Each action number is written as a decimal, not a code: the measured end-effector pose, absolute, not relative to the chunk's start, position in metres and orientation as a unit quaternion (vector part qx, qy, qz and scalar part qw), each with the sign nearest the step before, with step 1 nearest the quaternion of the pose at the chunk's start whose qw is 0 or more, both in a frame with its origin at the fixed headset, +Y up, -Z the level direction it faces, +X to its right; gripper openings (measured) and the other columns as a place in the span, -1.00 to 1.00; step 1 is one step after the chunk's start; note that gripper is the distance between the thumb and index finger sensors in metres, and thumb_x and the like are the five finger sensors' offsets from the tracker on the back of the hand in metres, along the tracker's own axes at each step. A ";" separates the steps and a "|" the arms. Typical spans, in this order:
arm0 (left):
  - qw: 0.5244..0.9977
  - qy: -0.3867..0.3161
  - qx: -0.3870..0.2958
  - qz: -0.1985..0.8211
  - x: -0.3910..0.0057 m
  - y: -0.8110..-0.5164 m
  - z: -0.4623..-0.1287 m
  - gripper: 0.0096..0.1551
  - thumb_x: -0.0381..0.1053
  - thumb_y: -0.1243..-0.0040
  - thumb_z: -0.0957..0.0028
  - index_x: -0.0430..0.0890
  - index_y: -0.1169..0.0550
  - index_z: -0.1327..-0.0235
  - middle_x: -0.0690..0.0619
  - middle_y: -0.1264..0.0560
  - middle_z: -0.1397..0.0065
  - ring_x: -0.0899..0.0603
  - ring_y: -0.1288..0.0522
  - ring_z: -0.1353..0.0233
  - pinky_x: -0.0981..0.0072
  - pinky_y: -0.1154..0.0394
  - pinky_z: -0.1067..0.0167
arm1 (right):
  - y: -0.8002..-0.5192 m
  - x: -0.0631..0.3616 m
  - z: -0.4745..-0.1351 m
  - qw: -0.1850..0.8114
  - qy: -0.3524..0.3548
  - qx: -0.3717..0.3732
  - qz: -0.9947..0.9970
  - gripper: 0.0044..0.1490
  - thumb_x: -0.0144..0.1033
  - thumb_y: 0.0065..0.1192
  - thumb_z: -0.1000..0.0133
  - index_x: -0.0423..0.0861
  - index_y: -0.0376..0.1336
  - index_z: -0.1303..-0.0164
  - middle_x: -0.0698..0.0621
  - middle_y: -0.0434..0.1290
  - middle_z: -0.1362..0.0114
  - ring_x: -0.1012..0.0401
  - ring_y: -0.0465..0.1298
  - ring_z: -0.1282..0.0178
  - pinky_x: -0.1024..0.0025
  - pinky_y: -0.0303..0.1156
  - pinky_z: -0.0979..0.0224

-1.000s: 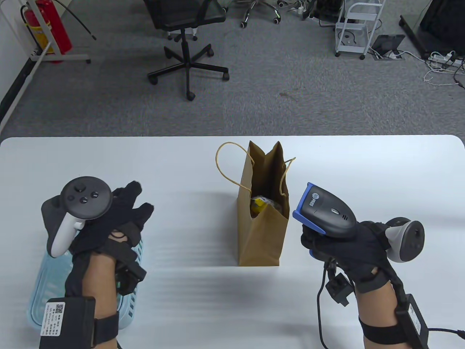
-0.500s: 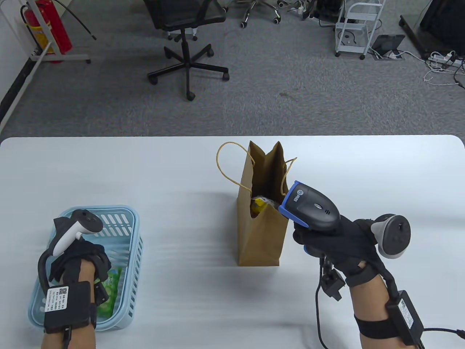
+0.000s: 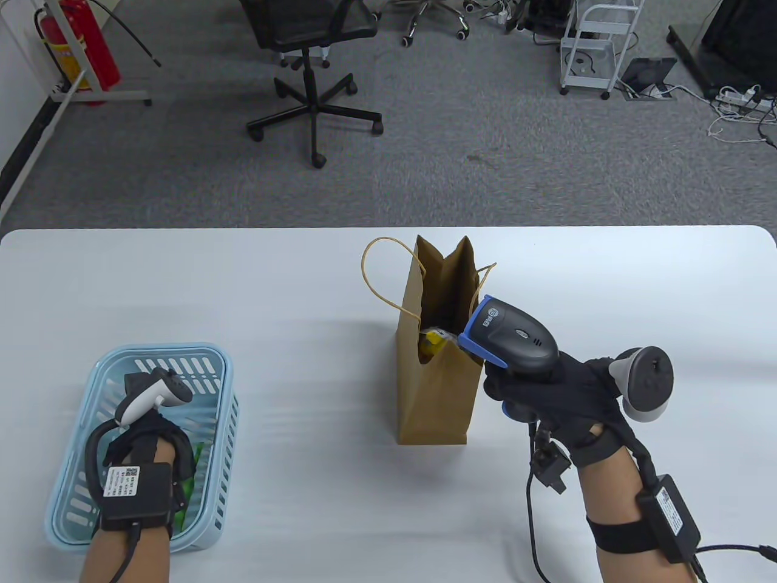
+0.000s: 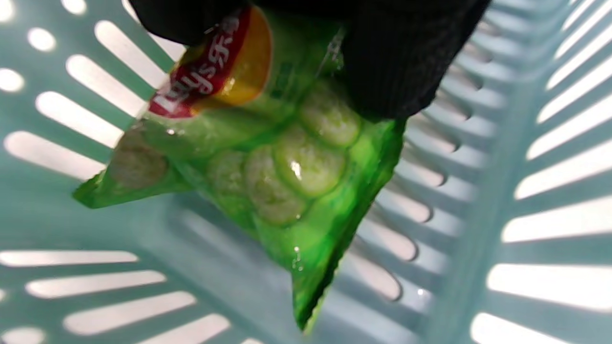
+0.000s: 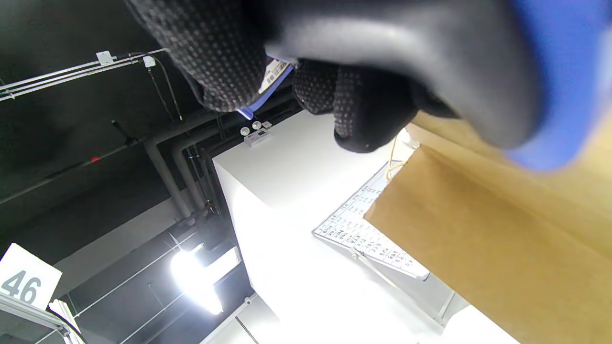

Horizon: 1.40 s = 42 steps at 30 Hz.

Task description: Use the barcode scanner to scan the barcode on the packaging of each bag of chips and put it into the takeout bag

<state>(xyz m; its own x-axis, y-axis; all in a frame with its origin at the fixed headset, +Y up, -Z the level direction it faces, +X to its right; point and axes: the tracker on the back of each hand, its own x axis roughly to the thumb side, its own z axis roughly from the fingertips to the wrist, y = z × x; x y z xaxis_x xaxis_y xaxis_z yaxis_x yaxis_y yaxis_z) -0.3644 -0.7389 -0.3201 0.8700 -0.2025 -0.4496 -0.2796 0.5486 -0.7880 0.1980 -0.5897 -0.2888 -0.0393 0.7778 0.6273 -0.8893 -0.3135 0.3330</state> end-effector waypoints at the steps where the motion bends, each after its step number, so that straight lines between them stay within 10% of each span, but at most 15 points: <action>1: 0.843 0.256 -0.472 0.009 -0.363 -0.741 -0.322 -0.07 0.02 -0.35 -0.12 -0.08 -0.20 -0.73 -0.16 -0.02 -0.75 -0.53 -0.04 -0.65 -0.24 -0.23 -0.51 | -0.589 0.198 -0.289 0.581 -0.073 0.378 0.717 -0.19 -0.11 0.36 -0.27 -0.39 0.21 -0.52 -0.22 0.53 -0.27 -0.01 0.72 0.00 -0.01 0.60 -0.10; 8: 0.870 0.273 -0.409 -0.048 -0.358 -0.733 -0.329 -0.59 0.00 -0.36 -0.10 0.04 -0.65 -0.23 0.06 -0.39 -0.58 -0.41 -0.31 -0.61 -0.08 -0.42 -0.48 | -0.587 0.199 -0.287 0.582 -0.077 0.386 0.711 -0.19 -0.11 0.36 -0.26 -0.39 0.21 -0.52 -0.22 0.53 -0.27 -0.01 0.72 0.00 -0.01 0.60 -0.10; 23: 0.918 0.253 -0.131 0.277 -0.392 -0.580 -0.298 -0.60 -0.06 -0.32 -0.07 -0.05 -0.70 -0.16 -0.04 -0.52 -0.48 -0.49 -0.38 -0.52 -0.23 -0.42 -0.35 | -0.579 0.200 -0.278 0.580 -0.094 0.403 0.702 -0.19 -0.11 0.36 -0.26 -0.39 0.21 -0.52 -0.22 0.53 -0.27 -0.01 0.72 0.00 -0.01 0.60 -0.11; 42: 0.863 -0.168 0.055 0.473 -0.233 -0.485 -0.287 -0.58 0.03 -0.26 -0.13 -0.06 -0.70 -0.17 -0.08 -0.64 -0.32 -0.43 -0.66 -0.23 -0.03 -0.64 -0.03 | -0.569 0.185 -0.252 0.490 -0.133 0.437 0.743 -0.23 -0.17 0.43 -0.22 -0.31 0.24 -0.52 -0.20 0.54 -0.28 -0.02 0.72 -0.02 -0.04 0.60 -0.13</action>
<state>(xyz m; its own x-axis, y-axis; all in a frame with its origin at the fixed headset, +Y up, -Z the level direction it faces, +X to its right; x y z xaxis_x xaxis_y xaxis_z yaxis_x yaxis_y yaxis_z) -0.2326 -0.4855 -0.2870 0.4962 0.7975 0.3432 -0.8348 0.5468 -0.0635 0.1854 -0.5690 -0.2515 -0.1392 0.6117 0.7787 -0.8432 -0.4856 0.2307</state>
